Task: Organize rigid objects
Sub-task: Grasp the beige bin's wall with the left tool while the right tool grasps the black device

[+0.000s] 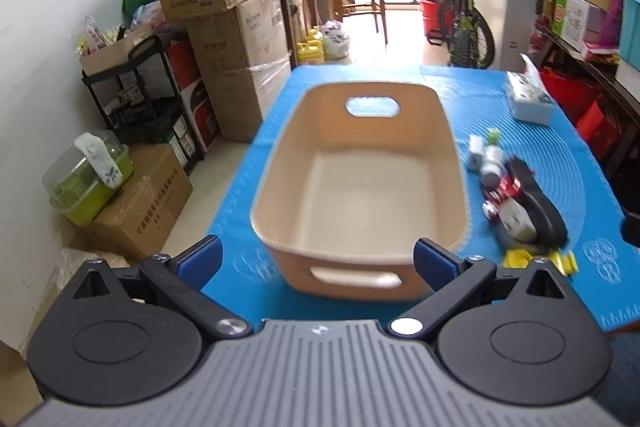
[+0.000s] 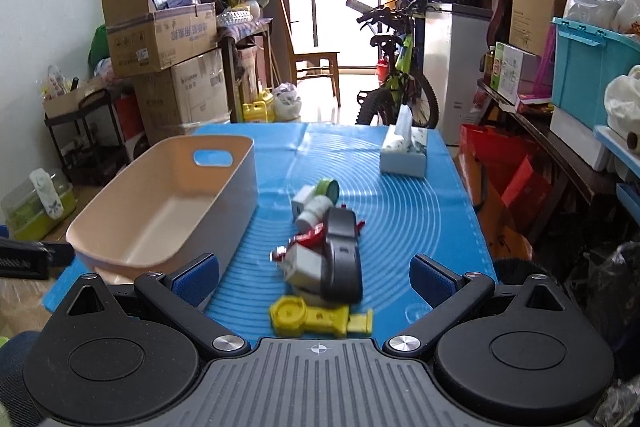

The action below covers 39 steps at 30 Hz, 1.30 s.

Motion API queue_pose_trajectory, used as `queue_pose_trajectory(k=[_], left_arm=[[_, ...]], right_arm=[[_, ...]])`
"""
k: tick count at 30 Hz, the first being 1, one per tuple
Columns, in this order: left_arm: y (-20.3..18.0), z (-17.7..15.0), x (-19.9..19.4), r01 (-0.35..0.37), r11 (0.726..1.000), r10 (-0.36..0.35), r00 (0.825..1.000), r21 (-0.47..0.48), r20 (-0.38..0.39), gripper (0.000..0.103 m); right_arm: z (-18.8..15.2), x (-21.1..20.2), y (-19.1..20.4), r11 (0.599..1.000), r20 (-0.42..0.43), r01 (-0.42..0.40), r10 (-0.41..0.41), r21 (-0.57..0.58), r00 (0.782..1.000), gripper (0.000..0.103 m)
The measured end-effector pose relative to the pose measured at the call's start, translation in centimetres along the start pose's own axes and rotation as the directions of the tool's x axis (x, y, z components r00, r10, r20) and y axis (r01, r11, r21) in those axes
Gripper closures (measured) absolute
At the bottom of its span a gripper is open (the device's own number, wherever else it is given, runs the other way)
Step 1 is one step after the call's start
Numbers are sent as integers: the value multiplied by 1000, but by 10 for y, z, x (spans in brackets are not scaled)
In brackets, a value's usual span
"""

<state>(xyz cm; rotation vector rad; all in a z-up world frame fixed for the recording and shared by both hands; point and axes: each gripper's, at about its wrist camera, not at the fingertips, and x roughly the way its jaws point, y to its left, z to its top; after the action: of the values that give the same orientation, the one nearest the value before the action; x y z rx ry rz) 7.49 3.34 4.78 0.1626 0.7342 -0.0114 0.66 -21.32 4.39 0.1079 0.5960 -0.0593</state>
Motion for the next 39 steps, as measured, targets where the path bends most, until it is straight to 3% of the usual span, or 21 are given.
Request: queue_pose_trajectory(k=[9,12,19,23,27,35,37,39], left_arm=[[34,47,65,-1,1000,0,999,-30,-50,3],[41,57,91,6,1000,-7,996,-16,-87,12],[60,62,151,31,999,-33,979,-12,-199,18],[68,59,174,59,998,-64,964,-28,-258,22],[75,52,191,85,995,-99,945,-58,-311,32],[77,43,206,172,981,-192,903,-86,-383,61],[74,42,210,181,981,-195,895,-74,-401,79],[74,40,213,194,978,-208,885,-76,-417,85]], right_arm=[[22,67,-10,1000,-46,27,-27,8,999,3],[23,96,-15,999,-90,50,-48,15,995,5],[16,160,-34,995,-207,92,-82,36,975,13],[11,191,-45,994,-276,70,-44,88,960,19],[10,217,-50,993,-313,54,-19,105,950,20],[5,248,-47,993,-363,64,-25,94,932,24],[4,253,-47,991,-373,66,-19,115,927,26],[3,256,-48,989,-379,64,-10,132,925,29]])
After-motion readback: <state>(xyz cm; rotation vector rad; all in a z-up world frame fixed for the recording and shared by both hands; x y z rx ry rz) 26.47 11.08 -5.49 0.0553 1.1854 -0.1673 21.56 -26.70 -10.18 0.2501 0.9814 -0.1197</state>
